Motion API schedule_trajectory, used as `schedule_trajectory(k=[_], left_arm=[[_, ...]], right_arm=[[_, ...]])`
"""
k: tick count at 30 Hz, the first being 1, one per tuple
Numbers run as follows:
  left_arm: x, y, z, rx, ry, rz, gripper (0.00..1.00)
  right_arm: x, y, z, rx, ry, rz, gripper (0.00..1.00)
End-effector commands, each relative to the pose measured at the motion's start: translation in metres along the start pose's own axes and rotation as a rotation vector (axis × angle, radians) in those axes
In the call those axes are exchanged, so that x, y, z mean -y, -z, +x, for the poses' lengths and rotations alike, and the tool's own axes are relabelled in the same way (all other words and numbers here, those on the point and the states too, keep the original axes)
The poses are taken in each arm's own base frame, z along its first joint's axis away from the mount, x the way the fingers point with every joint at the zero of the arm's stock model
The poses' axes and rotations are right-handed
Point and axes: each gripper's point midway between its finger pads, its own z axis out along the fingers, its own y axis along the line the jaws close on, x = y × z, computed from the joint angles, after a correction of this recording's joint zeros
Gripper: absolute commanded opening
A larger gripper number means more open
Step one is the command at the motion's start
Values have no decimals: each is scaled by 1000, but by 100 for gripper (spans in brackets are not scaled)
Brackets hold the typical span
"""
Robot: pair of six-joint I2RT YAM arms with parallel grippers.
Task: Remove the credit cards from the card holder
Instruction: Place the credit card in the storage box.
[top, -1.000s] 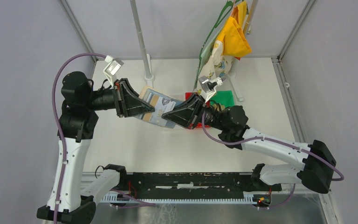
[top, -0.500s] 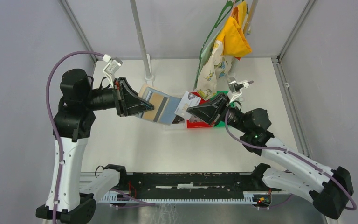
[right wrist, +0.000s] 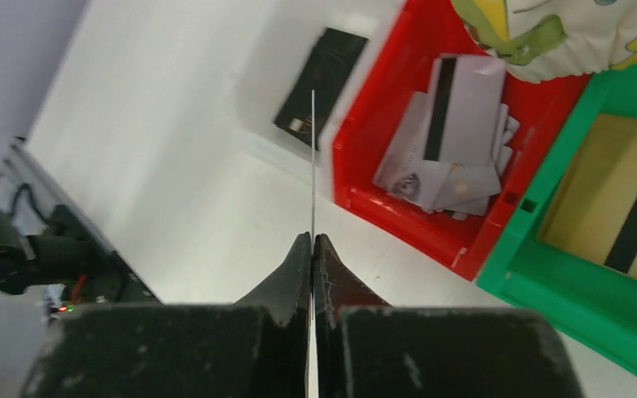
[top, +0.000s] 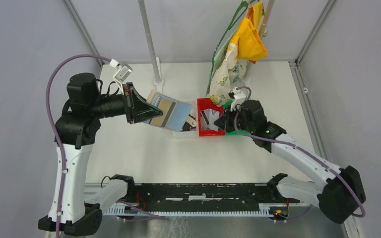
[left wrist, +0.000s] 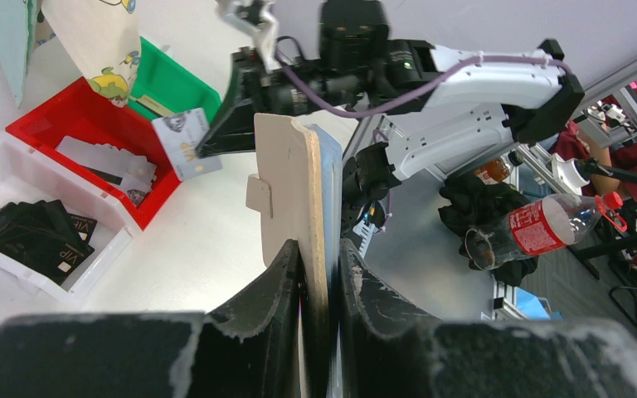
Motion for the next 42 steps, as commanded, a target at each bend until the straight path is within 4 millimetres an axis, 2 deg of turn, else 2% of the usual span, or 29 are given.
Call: schedule_trajectory(k=[1,5,10,17,26,35,36,38,41,42], left_arm=[[18,8,-8,30,-121,27,2],[21,9,-5,26,-122,35,2],[24,9,-4,23,-119,50,2],[27,9,-3,24,-112,68,2],[32,11,-7,36,-116,79,2],[36,11,-10,40,-116,89,2],[36,11,-10,42,-116,87,3],[36,12,-10,45,-120,84,3],[36,12,-10,45,-119,84,3],[37,12,-10,45,-118,85,3]], right_arm=[[29,-26,-8,-66,111,138,0],[49,-51,-6,-99,138,207,0],[62,-73,-6,-100,149,244,0],[68,-100,2,-88,137,216,0],[69,-116,10,-80,148,175,0],[79,-117,29,-102,147,185,0],[81,-116,31,-101,149,193,5],[82,-113,30,-86,142,203,22],[80,-104,20,-33,145,217,33],[81,-101,17,-21,153,224,34]])
